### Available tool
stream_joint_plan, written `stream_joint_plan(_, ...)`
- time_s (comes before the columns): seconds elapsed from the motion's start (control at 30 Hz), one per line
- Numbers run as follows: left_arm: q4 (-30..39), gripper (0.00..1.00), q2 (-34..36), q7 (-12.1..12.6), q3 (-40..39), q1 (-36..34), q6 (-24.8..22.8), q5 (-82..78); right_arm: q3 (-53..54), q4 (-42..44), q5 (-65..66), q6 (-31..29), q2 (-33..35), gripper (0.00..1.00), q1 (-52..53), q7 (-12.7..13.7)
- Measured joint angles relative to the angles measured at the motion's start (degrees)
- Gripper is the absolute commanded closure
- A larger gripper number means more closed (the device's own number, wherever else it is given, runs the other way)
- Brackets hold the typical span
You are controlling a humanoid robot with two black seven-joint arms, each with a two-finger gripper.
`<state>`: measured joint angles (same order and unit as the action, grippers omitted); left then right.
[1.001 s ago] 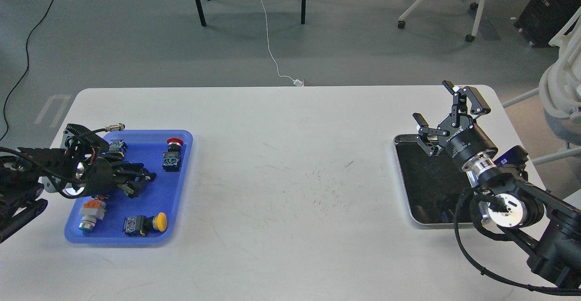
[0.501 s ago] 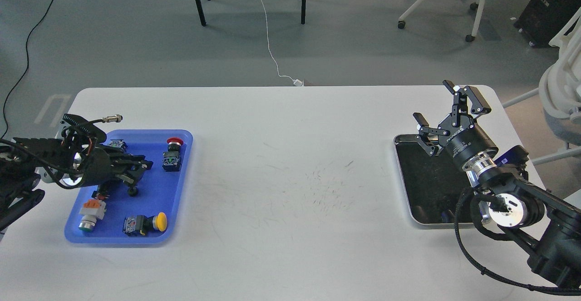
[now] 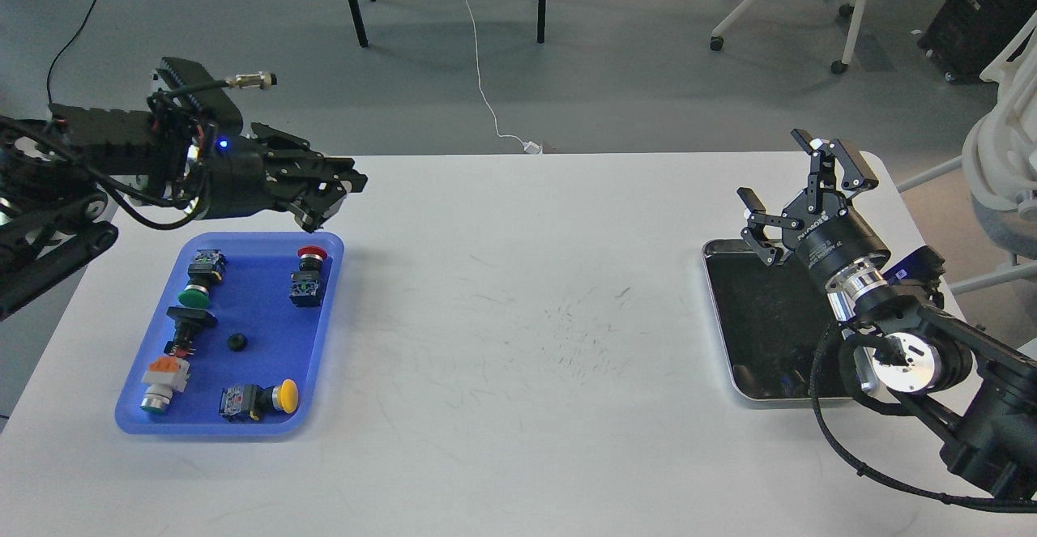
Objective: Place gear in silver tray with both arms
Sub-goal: 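Lift the black gear and carry it toward the table center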
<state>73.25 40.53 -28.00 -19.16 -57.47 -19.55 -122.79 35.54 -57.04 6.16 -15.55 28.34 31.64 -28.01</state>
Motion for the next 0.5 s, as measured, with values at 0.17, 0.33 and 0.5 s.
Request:
stream_joint_plan(0.17,-2.1,0.88,-10.4,0.0,3.3,-1.4,-1.4,-2.1,-0.5,-3.2,-0.1,0.1,3.6,0.01,4.3,0.0)
stream_joint_plan(0.33,-9.1,0.88,-20.0,0.0,9.0,-3.5,-1.5,-2.2,-6.2,-4.7,-0.5,0.2,6.4,0.01,12.3,0.0)
stream_joint_plan(0.5,-14.3,0.88,-27.7,0.0,11.3,-3.7,-1.5,-2.2,-14.4,-5.6,-0.9,0.6,6.9,0.01,20.7,0.0)
